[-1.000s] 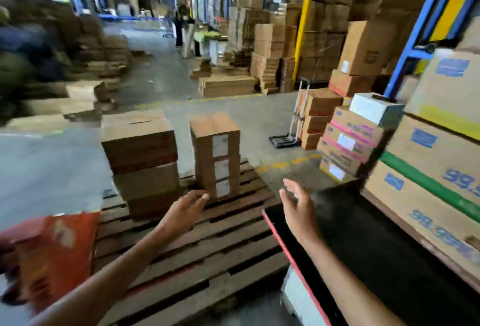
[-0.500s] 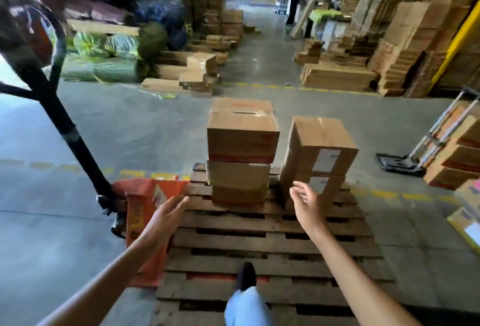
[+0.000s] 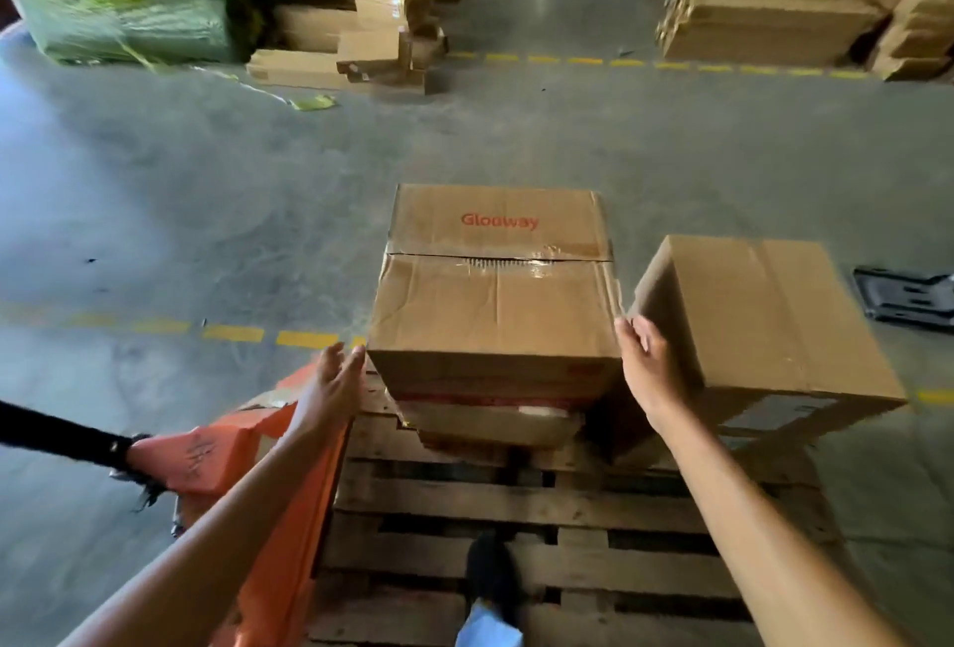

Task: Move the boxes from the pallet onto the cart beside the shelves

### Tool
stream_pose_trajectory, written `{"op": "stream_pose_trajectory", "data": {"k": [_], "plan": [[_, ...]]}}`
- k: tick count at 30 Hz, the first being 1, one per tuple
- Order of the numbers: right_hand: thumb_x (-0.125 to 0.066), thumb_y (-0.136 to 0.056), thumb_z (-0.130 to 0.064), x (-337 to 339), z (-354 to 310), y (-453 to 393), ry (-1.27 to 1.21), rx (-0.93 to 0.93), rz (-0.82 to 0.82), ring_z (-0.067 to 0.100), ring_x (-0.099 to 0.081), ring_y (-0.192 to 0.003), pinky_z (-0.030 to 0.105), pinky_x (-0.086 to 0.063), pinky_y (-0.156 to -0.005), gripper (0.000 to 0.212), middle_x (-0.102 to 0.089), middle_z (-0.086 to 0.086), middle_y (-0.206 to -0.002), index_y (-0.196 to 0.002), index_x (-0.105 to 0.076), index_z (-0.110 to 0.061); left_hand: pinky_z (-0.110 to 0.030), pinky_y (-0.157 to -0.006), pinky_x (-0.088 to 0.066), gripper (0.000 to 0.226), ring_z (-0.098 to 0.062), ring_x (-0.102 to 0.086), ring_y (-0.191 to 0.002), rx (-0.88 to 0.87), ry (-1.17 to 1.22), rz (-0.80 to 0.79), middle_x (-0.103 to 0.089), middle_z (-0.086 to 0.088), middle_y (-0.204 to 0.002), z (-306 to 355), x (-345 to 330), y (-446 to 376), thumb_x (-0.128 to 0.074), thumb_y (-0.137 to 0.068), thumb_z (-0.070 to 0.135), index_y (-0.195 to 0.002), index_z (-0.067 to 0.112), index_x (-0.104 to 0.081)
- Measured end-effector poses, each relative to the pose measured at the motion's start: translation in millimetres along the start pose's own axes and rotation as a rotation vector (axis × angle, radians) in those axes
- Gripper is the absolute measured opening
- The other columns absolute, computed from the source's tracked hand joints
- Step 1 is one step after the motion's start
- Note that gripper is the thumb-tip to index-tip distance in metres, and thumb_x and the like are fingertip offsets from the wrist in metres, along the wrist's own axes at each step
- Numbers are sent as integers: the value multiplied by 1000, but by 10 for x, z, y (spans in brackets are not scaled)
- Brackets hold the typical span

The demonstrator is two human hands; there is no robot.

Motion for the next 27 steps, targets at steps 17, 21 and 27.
{"op": "stream_pose_trajectory", "data": {"k": [17,21,27], "plan": [[-52,-95,-32,185,-312,777,-211,-17,18,9,-35,-125,23,-24,-95,53,-39,-6,-144,-145,-34,-30,-32,-91,-52,42,-16,-62,-111,-125,371,-336,-62,5,-125,598,114,7,-62,-91,32,-130,39,-51],[-55,-93,-36,544,-456,1899,-291,105,167,17,-32,-137,31,-27,-104,56,-37,-4,-149,-145,-34,-34,-19,-74,-54,79,-12,-62,-111,-336,407,-400,-56,6,-134,831,626,945,-70,-71,52,-143,43,-39],[-64,-82,-50,1495,-545,3784,-348,259,441,8,-37,-135,27,-30,-107,70,-40,-9,-148,-144,-37,-32,-37,-94,-49,68,-19,-57,-114,-534,478,-555,-51,-1,-136,1184,925,2555,-62,-87,38,-148,41,-31]]}}
Point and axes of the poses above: each hand's wrist, its own y-axis away from the middle knuckle, its own x-axis out of the back of the hand, z = x × y, the point moved 6 cm from there along -y, towards the middle knuckle
